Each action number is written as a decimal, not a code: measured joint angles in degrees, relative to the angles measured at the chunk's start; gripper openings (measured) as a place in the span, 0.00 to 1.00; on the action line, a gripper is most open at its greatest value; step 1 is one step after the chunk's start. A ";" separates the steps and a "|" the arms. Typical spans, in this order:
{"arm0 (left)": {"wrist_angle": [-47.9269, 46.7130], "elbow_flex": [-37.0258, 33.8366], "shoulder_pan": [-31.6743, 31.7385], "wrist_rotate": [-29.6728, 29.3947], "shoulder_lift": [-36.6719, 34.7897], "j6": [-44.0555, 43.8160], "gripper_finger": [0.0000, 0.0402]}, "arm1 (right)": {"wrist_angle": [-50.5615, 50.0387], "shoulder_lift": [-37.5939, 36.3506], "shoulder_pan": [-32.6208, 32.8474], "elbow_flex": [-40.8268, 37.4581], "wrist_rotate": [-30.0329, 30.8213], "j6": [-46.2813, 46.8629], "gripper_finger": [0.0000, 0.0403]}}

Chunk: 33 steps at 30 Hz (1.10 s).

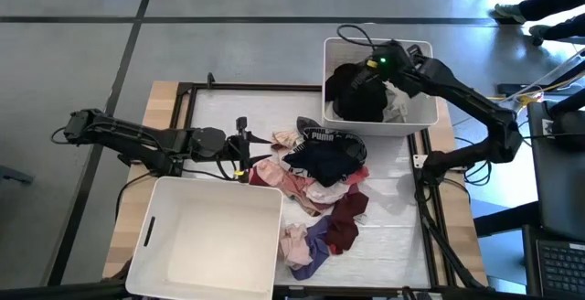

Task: Sort clothes
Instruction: Put the black underwear into the top white laundry bin, then put the blue underwear into the bottom white laundry bin

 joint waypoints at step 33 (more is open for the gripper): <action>2.99 0.00 -0.01 0.00 0.00 0.22 0.40 | 4.22 -17.09 24.94 -8.91 -7.91 1.10 0.60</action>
